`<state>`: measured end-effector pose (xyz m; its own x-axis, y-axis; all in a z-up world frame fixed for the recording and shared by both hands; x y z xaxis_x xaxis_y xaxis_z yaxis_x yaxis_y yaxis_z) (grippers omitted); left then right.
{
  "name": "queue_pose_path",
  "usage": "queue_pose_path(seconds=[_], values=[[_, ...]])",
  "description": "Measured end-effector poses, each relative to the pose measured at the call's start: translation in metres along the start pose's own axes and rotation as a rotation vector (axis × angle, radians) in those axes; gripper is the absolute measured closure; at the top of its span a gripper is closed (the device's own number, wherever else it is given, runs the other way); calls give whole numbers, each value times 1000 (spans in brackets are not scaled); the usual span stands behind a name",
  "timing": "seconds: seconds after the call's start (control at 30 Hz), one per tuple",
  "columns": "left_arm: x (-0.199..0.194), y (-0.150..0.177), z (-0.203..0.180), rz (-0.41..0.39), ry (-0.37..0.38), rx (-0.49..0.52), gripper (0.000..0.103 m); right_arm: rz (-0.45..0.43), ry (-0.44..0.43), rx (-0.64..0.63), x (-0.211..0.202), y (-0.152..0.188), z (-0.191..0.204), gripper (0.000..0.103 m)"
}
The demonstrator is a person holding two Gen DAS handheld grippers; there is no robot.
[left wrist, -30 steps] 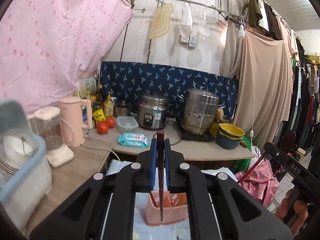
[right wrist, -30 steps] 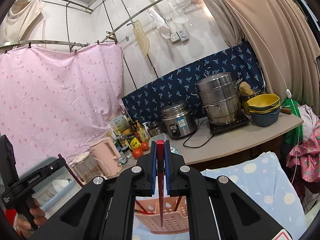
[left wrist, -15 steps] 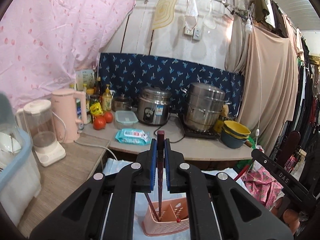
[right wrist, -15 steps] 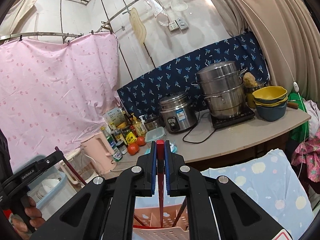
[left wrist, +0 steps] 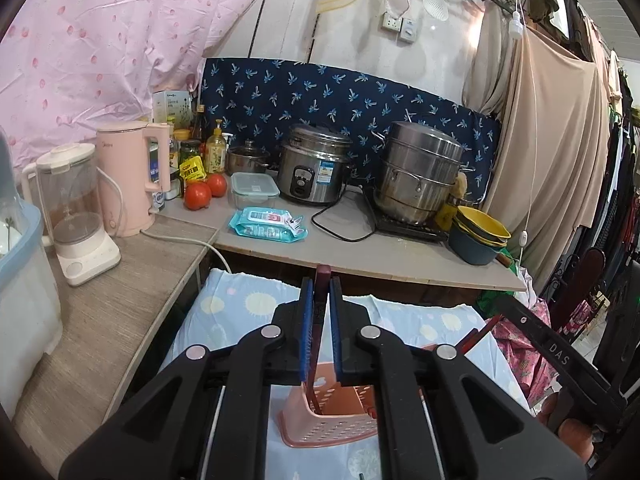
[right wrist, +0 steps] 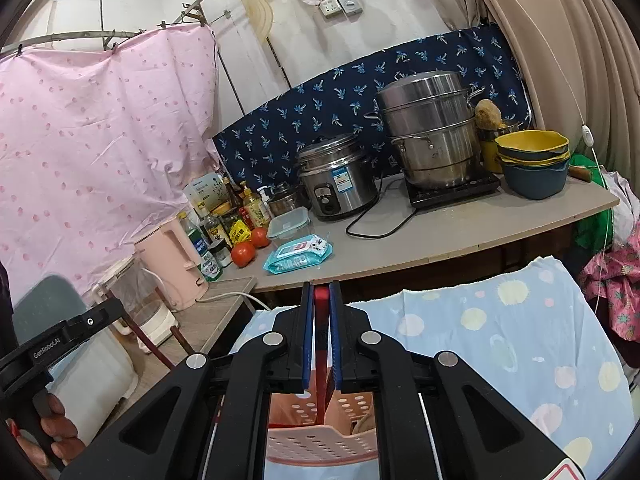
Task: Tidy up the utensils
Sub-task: 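Lift the red chopstick with the right tool and insert it into the pink holder, then open the right tool and withdraw it from the pink holder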
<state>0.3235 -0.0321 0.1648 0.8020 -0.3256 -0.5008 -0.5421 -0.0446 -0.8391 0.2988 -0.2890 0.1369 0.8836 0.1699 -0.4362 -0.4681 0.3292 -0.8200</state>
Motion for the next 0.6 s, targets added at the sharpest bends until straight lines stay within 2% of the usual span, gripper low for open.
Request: queue_pose_path(seconds=[0.03,0.1,0.17,0.6], values=[[0,1,0,1,-10,-1,91,-5,4,2,-1,1,-1,90],[0,3,1,5,-15,-10,75,-8,10,5,-3,1,-2,88],[-2,4,2,4,-17,-18,71,-11,14,8,-6,1,-3,84],[-17,20,7,20,-17,-32,69,-3,16,-36,-26,16,7,83]])
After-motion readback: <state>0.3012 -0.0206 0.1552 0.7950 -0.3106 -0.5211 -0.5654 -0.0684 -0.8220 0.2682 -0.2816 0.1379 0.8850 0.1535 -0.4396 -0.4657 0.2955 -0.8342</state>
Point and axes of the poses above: each gripper's, at about its wrist camera, not at the fingertips, and x roughly the way its jaws point, z to its left, y to its underside, the point moved 2 cm from there along x, roughly the way its jaws point, and after that the axes turned 6 degrees about z, right-handed, at the moved point
